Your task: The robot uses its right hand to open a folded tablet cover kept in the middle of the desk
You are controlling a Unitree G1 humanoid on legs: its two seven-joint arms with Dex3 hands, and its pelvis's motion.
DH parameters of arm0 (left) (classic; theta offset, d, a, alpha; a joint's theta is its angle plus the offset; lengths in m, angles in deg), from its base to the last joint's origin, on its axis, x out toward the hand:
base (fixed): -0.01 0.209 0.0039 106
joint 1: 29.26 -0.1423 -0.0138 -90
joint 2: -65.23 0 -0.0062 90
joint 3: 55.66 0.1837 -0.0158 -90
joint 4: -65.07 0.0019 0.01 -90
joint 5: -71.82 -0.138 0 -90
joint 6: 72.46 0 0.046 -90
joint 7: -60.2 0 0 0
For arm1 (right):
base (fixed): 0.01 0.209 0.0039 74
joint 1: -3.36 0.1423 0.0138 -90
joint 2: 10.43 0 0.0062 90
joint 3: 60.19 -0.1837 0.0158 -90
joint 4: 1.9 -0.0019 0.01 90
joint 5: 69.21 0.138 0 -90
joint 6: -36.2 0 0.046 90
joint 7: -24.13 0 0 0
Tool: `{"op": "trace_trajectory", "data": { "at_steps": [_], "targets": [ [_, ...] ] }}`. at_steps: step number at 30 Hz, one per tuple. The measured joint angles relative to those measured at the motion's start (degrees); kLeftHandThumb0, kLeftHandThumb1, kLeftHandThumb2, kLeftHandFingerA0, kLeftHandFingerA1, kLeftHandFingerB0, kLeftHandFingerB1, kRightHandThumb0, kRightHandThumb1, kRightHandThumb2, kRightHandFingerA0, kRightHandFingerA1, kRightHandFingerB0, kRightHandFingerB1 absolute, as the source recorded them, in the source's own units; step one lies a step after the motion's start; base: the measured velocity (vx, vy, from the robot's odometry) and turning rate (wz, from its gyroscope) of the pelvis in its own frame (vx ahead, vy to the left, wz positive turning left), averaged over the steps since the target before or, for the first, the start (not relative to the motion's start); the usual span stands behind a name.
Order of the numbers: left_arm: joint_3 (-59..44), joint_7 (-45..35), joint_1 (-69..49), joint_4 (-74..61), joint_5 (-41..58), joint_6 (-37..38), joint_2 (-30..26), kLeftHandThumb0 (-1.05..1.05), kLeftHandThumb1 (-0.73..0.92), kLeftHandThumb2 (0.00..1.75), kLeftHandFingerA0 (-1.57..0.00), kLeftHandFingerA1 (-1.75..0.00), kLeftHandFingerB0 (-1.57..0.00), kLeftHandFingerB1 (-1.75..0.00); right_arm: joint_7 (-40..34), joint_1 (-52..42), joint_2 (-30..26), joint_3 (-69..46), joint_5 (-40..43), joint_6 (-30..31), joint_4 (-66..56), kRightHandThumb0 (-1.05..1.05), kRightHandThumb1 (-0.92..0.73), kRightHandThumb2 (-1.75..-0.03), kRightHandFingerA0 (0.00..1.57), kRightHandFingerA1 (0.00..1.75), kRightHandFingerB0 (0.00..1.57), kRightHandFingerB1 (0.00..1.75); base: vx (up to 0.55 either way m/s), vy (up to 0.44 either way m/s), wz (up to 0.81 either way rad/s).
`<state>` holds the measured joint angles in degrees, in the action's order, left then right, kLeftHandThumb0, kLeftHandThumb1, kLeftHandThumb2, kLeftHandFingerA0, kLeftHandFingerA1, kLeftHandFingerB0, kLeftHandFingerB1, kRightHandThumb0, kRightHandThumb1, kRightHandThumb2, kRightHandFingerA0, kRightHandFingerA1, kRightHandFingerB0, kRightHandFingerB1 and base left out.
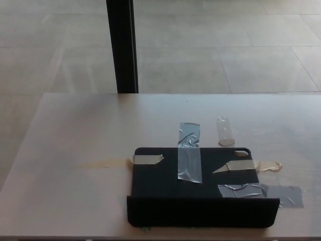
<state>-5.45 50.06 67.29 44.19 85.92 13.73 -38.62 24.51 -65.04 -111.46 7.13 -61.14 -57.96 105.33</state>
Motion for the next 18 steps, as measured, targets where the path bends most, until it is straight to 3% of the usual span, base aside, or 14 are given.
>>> {"op": "trace_trajectory", "data": {
  "at_steps": [1, 2, 7, 8, 9, 10, 12, 14, 15, 16, 17, 18],
  "targets": [
    [0.0, 0.0, 0.0, 0.1, 0.1, 0.0, 0.0, -0.82, 0.89, 0.67, -0.64, -0.78, -0.37, -0.61, 0.2, 0.6, 0.0, 2.3, -0.9, -0.1, 0.0, -0.91, -0.77, -1.12, 0.49, 0.56, 0.28, 0.46, 0.00, 0.000, 0.00],
    [0.0, -0.1, 0.0, 0.2, 0.2, 0.0, 0.0, -0.82, 0.89, 0.67, -0.64, -0.78, -0.37, -0.61, 0.3, 1.0, 0.0, 4.3, -1.6, -0.2, 0.0, -0.89, -0.92, -0.70, 0.55, 0.46, 0.35, 0.33, 0.00, 0.000, 0.00],
    [0.0, -0.3, 0.0, 0.3, 0.6, 0.0, 0.0, -0.81, 0.88, 0.67, -0.64, -0.79, -0.35, -0.61, 0.8, 2.7, 0.0, 13.5, -5.5, -0.4, 0.0, -0.87, -0.92, -0.68, 0.53, 0.45, 0.35, 0.32, 0.00, 0.000, 0.00],
    [-0.1, -0.4, 0.0, 0.4, 0.6, 0.0, 0.0, -0.81, 0.88, 0.67, -0.63, -0.79, -0.35, -0.62, 1.0, 3.1, 0.0, 15.4, -6.2, -0.4, 0.0, -0.87, -0.73, -1.11, 0.46, 0.57, 0.32, 0.47, 0.00, 0.000, 0.00],
    [-0.1, -0.4, 0.0, 0.4, 0.6, 0.0, 0.0, -0.81, 0.88, 0.67, -0.63, -0.79, -0.35, -0.62, 1.2, 3.5, 0.0, 17.2, -6.8, -0.4, 0.0, -0.87, -0.73, -1.11, 0.46, 0.57, 0.32, 0.47, 0.00, 0.000, 0.00],
    [-0.1, -0.4, 0.0, 0.4, 0.7, 0.0, 0.0, -0.82, 0.68, 1.04, -0.60, -0.78, -0.34, -0.64, 1.4, 3.9, 0.0, 19.1, -7.6, -0.4, 0.0, -0.87, -0.91, -0.68, 0.59, 0.53, 0.41, 0.35, 0.00, 0.000, 0.00],
    [-0.1, -0.5, 0.0, 0.5, 0.7, 0.0, 0.0, -0.82, 0.68, 1.03, -0.62, -0.78, -0.35, -0.64, 2.0, 4.6, 0.0, 22.9, -9.3, -0.4, 0.1, -0.87, -0.92, -0.68, 0.60, 0.57, 0.43, 0.35, 0.00, 0.000, 0.00],
    [-0.2, -0.5, 0.0, 0.6, 0.8, 0.0, 0.0, -0.83, 0.67, 1.03, -0.63, -0.79, -0.35, -0.65, 2.5, 5.4, 0.0, 26.2, -10.8, -0.4, 0.3, -0.91, -0.92, -0.72, 0.56, 0.61, 0.42, 0.36, 0.00, 0.000, 0.00],
    [-0.2, -0.5, 0.0, 0.6, 0.8, 0.0, 0.0, -0.83, 0.65, 1.02, -0.64, -0.80, -0.36, -0.65, 2.8, 6.0, 0.0, 28.4, -11.8, -0.4, 0.5, -0.96, -0.80, -1.20, 0.47, 0.63, 0.35, 0.49, 0.00, 0.000, 0.00],
    [-0.2, -0.5, 0.0, 0.6, 0.8, 0.0, 0.0, -0.81, 0.88, 0.67, -0.65, -0.80, -0.38, -0.64, 3.0, 6.3, 0.0, 29.8, -12.5, -0.4, 0.6, -0.99, -0.92, -0.77, 0.52, 0.57, 0.39, 0.38, 0.00, 0.000, 0.00],
    [-0.2, -0.5, 0.0, 0.6, 0.8, 0.0, 0.0, -0.81, 0.88, 0.67, -0.64, -0.79, -0.38, -0.64, 3.3, 6.6, 0.0, 31.5, -13.3, -0.5, 0.8, -0.94, -0.92, -0.71, 0.56, 0.55, 0.41, 0.37, 0.00, 0.000, 0.00],
    [-0.2, -0.5, 0.0, 0.6, 0.8, 0.0, 0.0, -0.83, 0.66, 1.03, -0.62, -0.79, -0.36, -0.65, 3.6, 6.9, 0.0, 33.5, -14.1, -0.5, 1.0, -0.95, -0.92, -0.73, 0.55, 0.55, 0.38, 0.37, 0.00, 0.000, 0.00]
  ]
}}
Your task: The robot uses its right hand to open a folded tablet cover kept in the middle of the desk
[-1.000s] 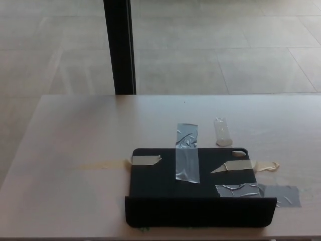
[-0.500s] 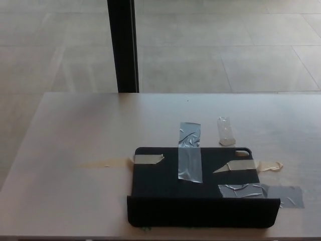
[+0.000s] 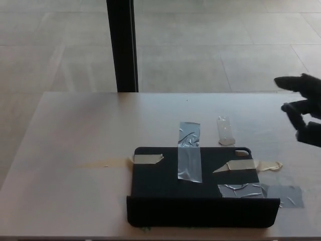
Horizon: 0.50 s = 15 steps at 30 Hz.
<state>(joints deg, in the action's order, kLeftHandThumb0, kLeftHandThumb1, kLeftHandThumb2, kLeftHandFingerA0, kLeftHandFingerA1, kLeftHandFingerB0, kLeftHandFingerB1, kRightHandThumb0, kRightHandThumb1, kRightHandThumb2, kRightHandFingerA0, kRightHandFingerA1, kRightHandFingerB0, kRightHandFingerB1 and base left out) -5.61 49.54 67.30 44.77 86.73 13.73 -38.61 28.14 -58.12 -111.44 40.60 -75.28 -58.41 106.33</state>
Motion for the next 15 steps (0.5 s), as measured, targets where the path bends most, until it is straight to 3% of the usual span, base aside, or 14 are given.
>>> {"op": "trace_trajectory", "data": {
  "at_steps": [1, 2, 3, 4, 5, 6, 7, 11, 12, 15],
  "targets": [
    [0.0, 0.0, 0.0, 0.0, 0.0, 0.0, 0.0, -0.85, 0.66, 1.03, -0.62, -0.79, -0.36, -0.65, 0.3, 0.2, 0.0, 1.6, -0.8, 0.0, 0.2, -0.96, -0.92, -0.73, 0.53, 0.55, 0.35, 0.39, 0.00, 0.000, 0.00],
    [0.0, 0.0, 0.0, 0.0, 0.0, 0.0, 0.0, -0.84, 0.67, 1.04, -0.63, -0.79, -0.37, -0.65, 0.5, 0.4, 0.0, 2.8, -1.3, 0.0, 0.3, -1.03, -0.75, -0.92, 0.49, 0.59, 0.30, 0.44, 0.00, 0.000, 0.00],
    [0.0, 0.0, 0.0, 0.0, 0.0, 0.0, 0.0, -0.84, 0.67, 1.04, -0.63, -0.79, -0.37, -0.65, 0.8, 0.6, 0.0, 4.5, -2.2, -0.1, 0.4, -1.03, -0.75, -0.92, 0.49, 0.59, 0.30, 0.44, 0.00, 0.000, 0.00],
    [0.0, 0.0, 0.0, 0.0, 0.0, 0.0, 0.0, -0.84, 0.67, 1.04, -0.63, -0.79, -0.36, -0.65, 1.1, 0.8, 0.0, 6.4, -3.1, -0.1, 0.7, -0.95, -0.92, -0.73, 0.50, 0.54, 0.32, 0.38, 0.00, 0.000, 0.00],
    [0.0, 0.0, 0.0, 0.1, 0.0, 0.0, 0.0, -0.84, 0.67, 1.04, -0.63, -0.79, -0.36, -0.65, 1.3, 1.0, 0.0, 7.8, -3.7, -0.2, 0.9, -0.95, -0.92, -0.73, 0.50, 0.54, 0.32, 0.38, 0.00, 0.000, 0.00],
    [0.0, 0.0, 0.0, 0.1, 0.0, 0.0, 0.0, -0.84, 0.67, 1.04, -0.64, -0.80, -0.37, -0.66, 1.6, 1.2, 0.0, 9.4, -4.5, -0.2, 1.2, -0.90, -0.73, -1.16, 0.46, 0.62, 0.28, 0.50, 0.00, 0.000, 0.00],
    [0.0, -0.1, 0.0, 0.1, 0.0, 0.0, 0.0, -0.84, 0.66, 1.03, -0.64, -0.80, -0.36, -0.65, 1.9, 1.4, 0.0, 11.0, -5.3, -0.3, 1.5, -1.00, -0.91, -0.75, 0.47, 0.56, 0.32, 0.39, 0.00, 0.000, 0.00],
    [0.0, -0.1, 0.0, 0.1, 0.1, 0.0, 0.0, -0.83, 0.68, 1.04, -0.61, -0.79, -0.35, -0.64, 3.0, 2.3, 0.0, 16.9, -8.5, -0.5, 2.4, -0.94, -0.92, -0.72, 0.46, 0.53, 0.32, 0.36, 0.00, 0.000, 0.00],
    [0.0, -0.2, 0.0, 0.2, 0.1, 0.0, 0.0, -0.82, 0.91, 0.67, -0.61, -0.77, -0.37, -0.61, 3.3, 2.6, 0.0, 18.2, -9.3, -0.5, 2.7, -0.95, -0.92, -0.72, 0.42, 0.56, 0.30, 0.38, 0.00, 0.000, 0.00],
    [0.0, -0.3, 0.0, 0.3, 0.1, 0.0, 0.0, -0.82, 0.89, 0.67, -0.63, -0.78, -0.38, -0.62, 4.2, 3.7, 0.1, 22.4, -11.7, -0.6, 3.6, -0.97, -0.92, -0.75, 0.41, 0.62, 0.29, 0.38, 0.00, 0.000, 0.00]
  ]
}}
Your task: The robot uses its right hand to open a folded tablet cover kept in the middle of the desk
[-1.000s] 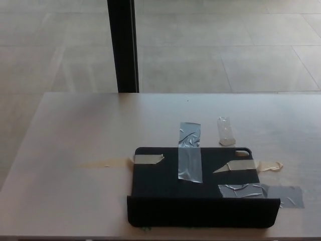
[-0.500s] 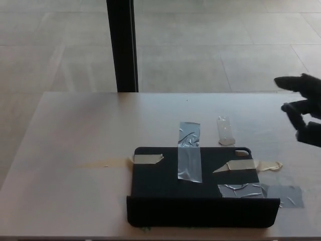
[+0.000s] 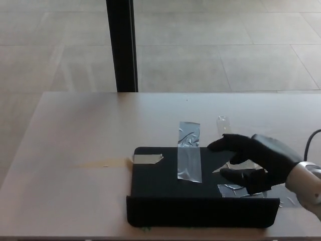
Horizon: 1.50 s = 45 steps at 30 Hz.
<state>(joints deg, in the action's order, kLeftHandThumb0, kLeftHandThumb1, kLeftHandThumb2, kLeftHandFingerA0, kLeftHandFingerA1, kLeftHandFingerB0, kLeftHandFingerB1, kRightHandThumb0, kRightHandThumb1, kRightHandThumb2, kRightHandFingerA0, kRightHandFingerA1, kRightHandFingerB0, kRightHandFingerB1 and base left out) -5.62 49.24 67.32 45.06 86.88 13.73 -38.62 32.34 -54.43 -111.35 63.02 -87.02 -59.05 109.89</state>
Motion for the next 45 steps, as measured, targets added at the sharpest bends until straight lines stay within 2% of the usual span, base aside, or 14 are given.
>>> {"op": "trace_trajectory", "data": {
  "at_steps": [9, 10, 11, 12, 13, 18, 19, 20, 21, 23, 26, 30, 43, 45],
  "targets": [
    [-0.1, -0.1, 0.1, 0.1, 0.4, 0.0, 0.0, -0.79, 0.91, 0.68, -0.64, -0.78, -0.37, -0.62, 1.2, 4.7, 1.0, 10.2, -7.1, -0.3, 2.8, -1.03, -0.92, -0.77, 0.48, 0.82, 0.27, 0.42, 0.00, 0.000, 0.00],
    [-0.1, -0.1, 0.1, 0.1, 0.4, 0.0, 0.0, -0.79, 0.90, 0.67, -0.67, -0.79, -0.39, -0.62, 1.2, 5.1, 1.0, 10.7, -7.6, -0.4, 3.0, -1.00, -0.74, -1.19, 0.56, 0.88, 0.23, 0.51, 0.00, 0.000, 0.00],
    [-0.1, -0.1, 0.1, 0.1, 0.6, 0.0, 0.0, -0.79, 0.90, 0.67, -0.66, -0.79, -0.39, -0.62, 1.2, 5.7, 1.1, 11.6, -8.6, -0.3, 3.3, -1.05, -0.92, -0.76, 0.58, 0.93, 0.28, 0.43, 0.00, 0.000, 0.00],
    [-0.1, -0.1, 0.2, 0.1, 0.8, 0.0, 0.0, -0.82, 0.67, 1.02, -0.66, -0.80, -0.38, -0.65, 1.1, 6.4, 1.3, 12.6, -9.6, -0.4, 3.7, -0.98, -0.72, -1.17, 0.55, 0.85, 0.22, 0.51, 0.00, 0.000, 0.00],
    [-0.1, -0.1, 0.3, 0.1, 0.8, 0.0, -0.1, -0.79, 0.89, 0.67, -0.66, -0.79, -0.39, -0.61, 1.0, 6.6, 1.4, 13.1, -10.1, -0.3, 3.9, -1.04, -0.92, -0.71, 0.62, 1.13, 0.30, 0.41, 0.00, 0.000, 0.00],
    [-0.1, -0.1, 1.5, 0.1, 1.4, 0.0, -1.0, -0.79, 0.90, 0.66, -0.71, -0.81, -0.39, -0.62, 0.0, 7.4, 1.4, 16.1, -14.8, 0.2, 2.4, -1.05, -0.92, -0.71, 0.70, 1.15, 0.33, 0.44, 0.00, 0.000, 0.00],
    [-0.1, -0.1, 1.7, 0.1, 1.4, 0.0, -1.2, -0.79, 0.91, 0.68, -0.70, -0.81, -0.38, -0.62, -0.1, 7.3, 1.3, 16.3, -15.4, 0.3, 1.8, -1.05, -0.78, -1.27, 0.65, 1.02, 0.23, 0.51, 0.00, 0.000, 0.00],
    [-0.1, -0.1, 1.9, 0.1, 1.5, 0.0, -1.4, -0.79, 0.92, 0.68, -0.68, -0.80, -0.38, -0.62, -0.2, 7.1, 1.1, 16.7, -16.3, 0.6, 0.6, -1.05, -0.92, -0.76, 0.72, 1.24, 0.32, 0.44, 0.00, 0.000, 0.00],
    [0.0, -0.1, 2.1, 0.1, 1.6, 0.0, -1.6, -0.80, 0.91, 0.66, -0.69, -0.82, -0.39, -0.63, -0.2, 6.7, 0.9, 17.1, -17.2, 0.8, -0.6, -1.05, -0.76, -1.26, 0.70, 1.09, 0.25, 0.50, 0.00, 0.000, 0.00],
    [0.0, -0.1, 2.6, 0.1, 1.7, 0.0, -2.0, -0.79, 0.91, 0.67, -0.66, -0.82, -0.38, -0.63, 0.1, 5.5, -0.1, 17.9, -19.2, 1.6, -4.2, -1.05, -0.92, -0.73, 0.60, 0.93, 0.31, 0.42, 0.00, 0.000, 0.00],
    [0.1, -0.1, 2.9, 0.1, 1.9, 0.0, -2.4, -0.80, 0.91, 0.67, -0.66, -0.79, -0.37, -0.60, 1.0, 2.5, -1.6, 18.7, -22.3, 2.9, -11.1, -1.05, -0.78, -1.22, 0.61, 0.91, 0.24, 0.51, 0.00, 0.000, 0.00],
    [0.2, -0.1, 3.4, 0.3, 2.0, 0.0, -2.9, -0.80, 0.90, 0.66, -0.73, -0.80, -0.38, -0.62, 1.9, -2.7, -2.8, 18.5, -25.5, 5.0, -19.2, -1.05, -0.92, -0.75, 0.49, 0.84, 0.28, 0.39, 0.00, 0.000, 0.00],
    [0.4, -0.1, 3.9, 0.3, 2.0, 0.0, -3.4, -0.81, 0.90, 0.66, -0.75, -0.80, -0.37, -0.60, -3.8, -23.6, -2.6, 10.6, -31.0, 10.3, -34.0, -0.95, -0.91, -0.77, 0.50, 0.65, 0.33, 0.42, 0.00, 0.000, 0.00],
    [0.4, -0.1, 4.0, 0.3, 2.0, 0.0, -3.4, -0.81, 0.90, 0.65, -0.75, -0.81, -0.38, -0.61, -5.9, -27.8, -2.5, 8.9, -31.6, 10.5, -35.5, -0.93, -0.82, -1.19, 0.48, 0.65, 0.31, 0.51, 0.00, 0.000, 0.00]
  ]
}}
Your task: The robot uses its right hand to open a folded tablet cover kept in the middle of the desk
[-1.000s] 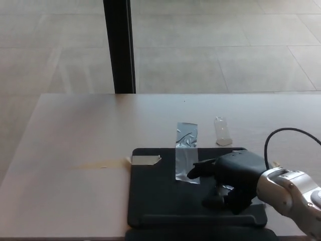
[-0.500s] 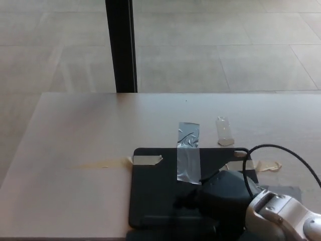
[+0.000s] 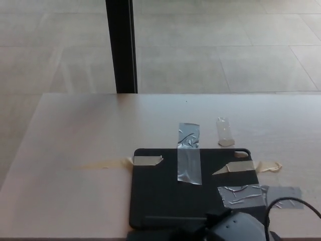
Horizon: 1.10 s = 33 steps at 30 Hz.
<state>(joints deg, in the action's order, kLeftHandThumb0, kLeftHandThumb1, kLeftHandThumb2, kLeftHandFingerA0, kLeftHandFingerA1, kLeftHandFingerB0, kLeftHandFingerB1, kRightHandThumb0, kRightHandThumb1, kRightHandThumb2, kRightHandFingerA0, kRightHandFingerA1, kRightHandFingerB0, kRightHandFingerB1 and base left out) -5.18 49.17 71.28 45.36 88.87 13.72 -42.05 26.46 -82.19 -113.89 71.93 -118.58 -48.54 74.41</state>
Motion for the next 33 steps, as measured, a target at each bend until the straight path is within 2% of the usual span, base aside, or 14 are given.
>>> {"op": "trace_trajectory", "data": {
  "at_steps": [3, 9, 11, 14, 15, 16, 18, 21, 22, 24, 25, 30, 31, 33],
  "targets": [
    [0.0, 0.0, 0.1, 0.0, 0.0, 0.0, 0.0, -0.82, 0.90, 0.67, -0.70, -0.80, -0.36, -0.61, -2.3, -4.4, 0.3, -2.0, -0.2, 0.0, -1.2, -0.97, -0.79, -0.96, 0.53, 0.70, 0.32, 0.45, 0.00, 0.000, 0.00],
    [0.0, 0.0, 0.5, 0.1, 0.2, 0.0, -0.6, -0.80, 0.90, 0.67, -0.66, -0.77, -0.37, -0.60, -6.9, -13.7, 1.3, -6.7, -0.7, 0.0, -3.1, -0.92, -0.81, -1.18, 0.48, 0.67, 0.30, 0.52, 0.00, 0.000, 0.00],
    [0.0, 0.0, 0.8, 0.2, 0.2, 0.0, -0.9, -0.80, 0.91, 0.68, -0.62, -0.76, -0.36, -0.61, -7.6, -18.4, 1.7, -8.8, -0.3, 0.0, -3.1, -0.89, -0.92, -0.74, 0.47, 0.60, 0.33, 0.42, 0.00, 0.000, 0.00],
    [0.0, 0.0, 1.3, 0.3, 0.6, 0.0, -1.4, -0.80, 0.91, 0.68, -0.60, -0.75, -0.37, -0.61, -8.0, -23.2, 2.9, -12.5, 0.8, 0.1, -2.9, -0.93, -0.92, -0.75, 0.51, 0.70, 0.33, 0.41, 0.00, 0.000, 0.00],
    [0.0, 0.0, 1.6, 0.4, 0.8, 0.0, -1.5, -0.80, 0.91, 0.68, -0.61, -0.75, -0.37, -0.60, -8.0, -24.1, 3.5, -13.6, 1.3, 0.1, -2.8, -0.84, -0.75, -1.14, 0.50, 0.73, 0.29, 0.52, 0.00, 0.000, 0.00],
    [0.0, 0.0, 1.9, 0.4, 1.0, 0.0, -1.6, -0.80, 0.90, 0.68, -0.62, -0.75, -0.37, -0.61, -8.0, -24.7, 4.2, -14.6, 1.9, 0.1, -2.6, -0.89, -0.92, -0.73, 0.53, 0.70, 0.34, 0.41, 0.00, 0.000, 0.00],
    [0.1, 0.0, 2.3, 0.4, 1.3, 0.0, -1.9, -0.81, 0.90, 0.67, -0.62, -0.75, -0.38, -0.61, -7.8, -25.3, 5.7, -16.4, 3.2, 0.2, -2.2, -0.88, -0.92, -0.73, 0.54, 0.68, 0.34, 0.39, 0.00, 0.000, 0.00],
    [0.1, 0.0, 2.3, 0.6, 1.6, 0.0, -2.0, -0.80, 0.90, 0.67, -0.62, -0.77, -0.37, -0.61, -7.2, -26.0, 8.3, -18.7, 5.5, 0.4, -1.6, -0.89, -0.92, -0.76, 0.55, 0.63, 0.32, 0.41, 0.00, 0.000, 0.00],
    [0.1, 0.0, 2.3, 0.6, 1.7, 0.0, -2.1, -0.80, 0.90, 0.67, -0.61, -0.77, -0.36, -0.61, -7.0, -26.1, 9.1, -19.3, 6.2, 0.4, -1.2, -0.89, -0.79, -1.16, 0.56, 0.69, 0.32, 0.53, 0.00, 0.000, 0.00],
    [0.1, -0.1, 2.3, 0.6, 1.9, 0.0, -2.1, -0.81, 0.90, 0.67, -0.63, -0.76, -0.37, -0.61, -6.7, -26.1, 10.5, -20.7, 8.0, 0.2, -0.2, -0.92, -0.92, -0.75, 0.61, 0.68, 0.40, 0.44, 0.00, 0.000, 0.00],
    [0.1, -0.1, 2.3, 0.6, 1.9, 0.0, -2.1, -0.82, 0.90, 0.67, -0.63, -0.76, -0.38, -0.61, -6.7, -26.2, 11.1, -21.1, 8.6, 0.1, 0.0, -0.93, -0.80, -1.18, 0.61, 0.76, 0.34, 0.53, 0.00, 0.000, 0.00],
    [0.2, -0.1, 2.3, 0.6, 2.0, 0.0, -2.1, -0.80, 0.90, 0.67, -0.62, -0.76, -0.37, -0.60, -4.9, -26.5, 14.0, -23.3, 12.7, 0.1, 0.0, -0.88, -0.92, -0.74, 0.57, 0.65, 0.36, 0.41, 0.00, 0.000, 0.00],
    [0.2, -0.1, 2.3, 0.6, 2.0, 0.0, -2.1, -0.79, 0.91, 0.68, -0.60, -0.75, -0.37, -0.60, -4.6, -26.7, 14.1, -23.6, 13.3, 0.1, -0.2, -0.85, -0.79, -1.16, 0.55, 0.70, 0.35, 0.53, 0.00, 0.000, 0.00],
    [0.2, -0.1, 2.3, 0.6, 2.0, 0.0, -2.1, -0.79, 0.90, 0.68, -0.59, -0.76, -0.37, -0.61, -3.4, -27.1, 14.2, -25.0, 15.1, 0.1, -1.4, -0.83, -0.92, -0.76, 0.58, 0.61, 0.43, 0.42, 0.00, 0.000, 0.00]
  ]
}}
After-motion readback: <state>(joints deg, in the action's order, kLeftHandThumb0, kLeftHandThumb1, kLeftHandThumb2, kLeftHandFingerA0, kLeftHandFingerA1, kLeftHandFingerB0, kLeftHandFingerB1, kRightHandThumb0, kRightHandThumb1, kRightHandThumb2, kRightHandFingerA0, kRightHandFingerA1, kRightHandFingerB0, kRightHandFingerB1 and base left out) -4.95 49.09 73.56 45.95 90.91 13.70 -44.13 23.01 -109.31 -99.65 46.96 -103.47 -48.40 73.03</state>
